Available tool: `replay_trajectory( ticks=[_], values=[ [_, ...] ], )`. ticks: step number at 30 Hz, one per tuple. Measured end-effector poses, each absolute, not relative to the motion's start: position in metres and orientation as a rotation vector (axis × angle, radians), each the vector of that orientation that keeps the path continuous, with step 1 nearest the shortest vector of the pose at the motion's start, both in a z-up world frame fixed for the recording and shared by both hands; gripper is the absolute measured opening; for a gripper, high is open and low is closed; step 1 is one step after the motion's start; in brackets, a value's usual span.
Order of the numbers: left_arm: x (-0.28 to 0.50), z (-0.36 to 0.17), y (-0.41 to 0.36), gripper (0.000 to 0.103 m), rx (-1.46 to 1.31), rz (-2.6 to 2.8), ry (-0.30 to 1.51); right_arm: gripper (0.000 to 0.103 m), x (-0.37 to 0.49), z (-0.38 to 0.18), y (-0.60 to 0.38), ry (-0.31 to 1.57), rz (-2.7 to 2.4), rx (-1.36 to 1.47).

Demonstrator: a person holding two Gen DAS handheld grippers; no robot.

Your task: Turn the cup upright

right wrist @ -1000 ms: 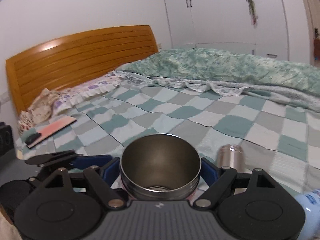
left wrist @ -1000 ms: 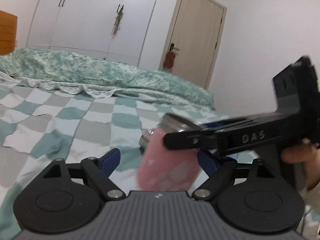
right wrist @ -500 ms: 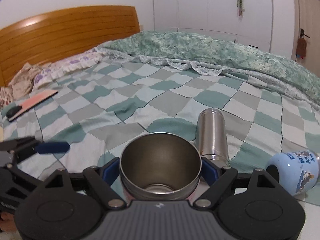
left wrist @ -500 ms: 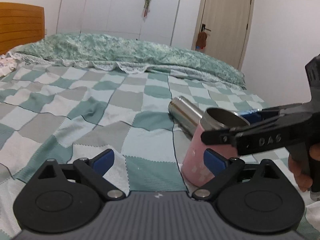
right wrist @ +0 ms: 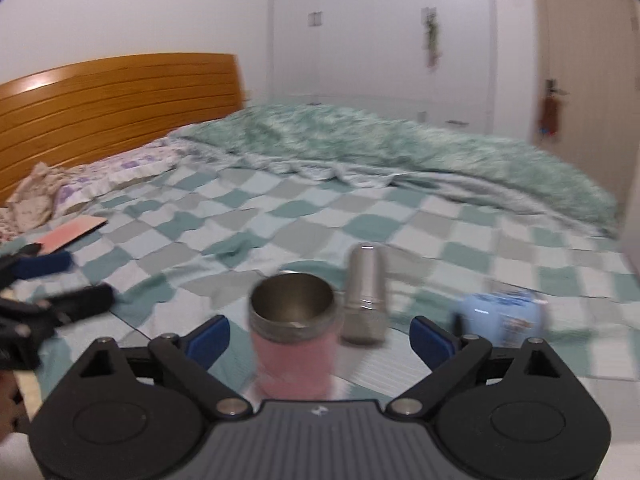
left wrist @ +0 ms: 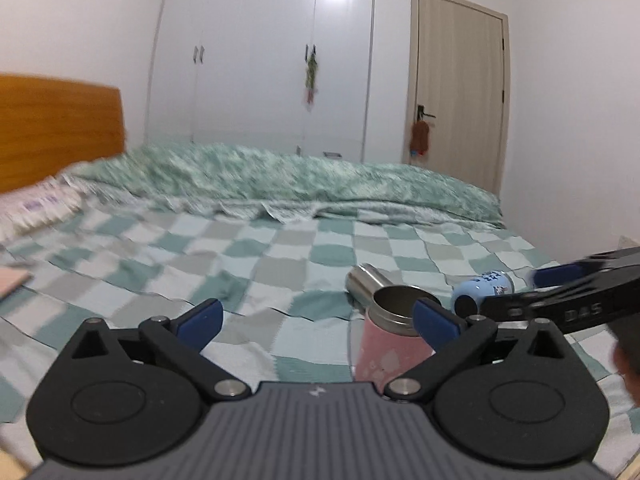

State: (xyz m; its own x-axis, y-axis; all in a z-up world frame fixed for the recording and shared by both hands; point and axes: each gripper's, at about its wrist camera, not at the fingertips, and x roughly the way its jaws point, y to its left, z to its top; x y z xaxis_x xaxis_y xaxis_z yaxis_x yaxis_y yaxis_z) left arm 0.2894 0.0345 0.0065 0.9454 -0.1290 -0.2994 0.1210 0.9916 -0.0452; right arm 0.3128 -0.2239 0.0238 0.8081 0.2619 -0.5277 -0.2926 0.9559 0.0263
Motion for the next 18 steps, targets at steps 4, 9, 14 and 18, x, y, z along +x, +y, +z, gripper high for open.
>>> replay_trajectory(
  ticks=[4, 9, 14, 18],
  values=[
    [0.244, 0.016, 0.04, 0.103, -0.009, -0.109, 0.259, 0.103, 0.263, 0.028, -0.257, 0.506, 0.195, -0.028],
    [0.208, 0.015, 0.044, 0.103, -0.042, -0.13, 0.261, 0.103, 0.217, 0.023, -0.286, 0.509, 0.171, 0.057],
    [0.183, 0.011, 0.041, 0.103, -0.022, -0.144, 0.241, 0.103, 0.18, 0.021, -0.29, 0.475, 0.175, 0.017],
    [0.166, 0.011, 0.04, 0.103, -0.041, -0.071, 0.213, 0.103, 0.159, 0.024, -0.283, 0.461, 0.164, 0.017]
  ],
)
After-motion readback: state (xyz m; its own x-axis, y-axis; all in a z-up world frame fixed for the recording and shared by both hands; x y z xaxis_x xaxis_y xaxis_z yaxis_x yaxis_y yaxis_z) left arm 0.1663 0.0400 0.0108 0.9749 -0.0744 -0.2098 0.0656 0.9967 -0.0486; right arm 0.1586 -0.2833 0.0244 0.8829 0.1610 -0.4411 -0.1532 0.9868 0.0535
